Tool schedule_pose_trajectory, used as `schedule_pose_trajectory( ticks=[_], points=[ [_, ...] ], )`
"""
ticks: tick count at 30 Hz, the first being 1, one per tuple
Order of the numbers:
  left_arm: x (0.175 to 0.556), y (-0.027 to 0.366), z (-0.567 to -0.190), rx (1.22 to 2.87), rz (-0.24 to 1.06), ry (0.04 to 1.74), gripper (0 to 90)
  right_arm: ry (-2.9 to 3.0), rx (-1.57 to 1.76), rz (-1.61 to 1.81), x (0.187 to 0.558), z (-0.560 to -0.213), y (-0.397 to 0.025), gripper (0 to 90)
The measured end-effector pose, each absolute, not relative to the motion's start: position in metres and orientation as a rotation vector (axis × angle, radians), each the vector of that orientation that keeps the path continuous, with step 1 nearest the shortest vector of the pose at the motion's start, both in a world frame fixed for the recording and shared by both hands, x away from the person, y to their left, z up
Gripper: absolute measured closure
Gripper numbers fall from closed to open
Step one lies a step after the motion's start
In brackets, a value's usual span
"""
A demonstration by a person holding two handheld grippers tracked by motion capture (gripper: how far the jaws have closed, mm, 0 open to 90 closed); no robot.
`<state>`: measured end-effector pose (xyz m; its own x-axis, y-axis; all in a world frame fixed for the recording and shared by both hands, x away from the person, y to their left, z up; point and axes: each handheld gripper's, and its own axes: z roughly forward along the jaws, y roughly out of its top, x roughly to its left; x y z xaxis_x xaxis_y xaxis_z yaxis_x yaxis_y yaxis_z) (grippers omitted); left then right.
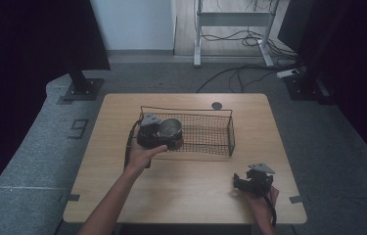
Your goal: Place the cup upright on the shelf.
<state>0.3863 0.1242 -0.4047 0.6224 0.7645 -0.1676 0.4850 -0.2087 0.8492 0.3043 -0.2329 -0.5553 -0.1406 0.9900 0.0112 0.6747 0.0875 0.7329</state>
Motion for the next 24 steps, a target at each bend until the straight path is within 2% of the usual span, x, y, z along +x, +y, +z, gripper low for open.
schedule_pose_trajectory(
  ticks=[24],
  points=[
    [0.406, 0.122, -0.4, 1.871, 0.377, 1.012, 15.8, 1.868, 1.632, 0.829, 0.304, -0.555, -0.233, 10.4]
  ],
)
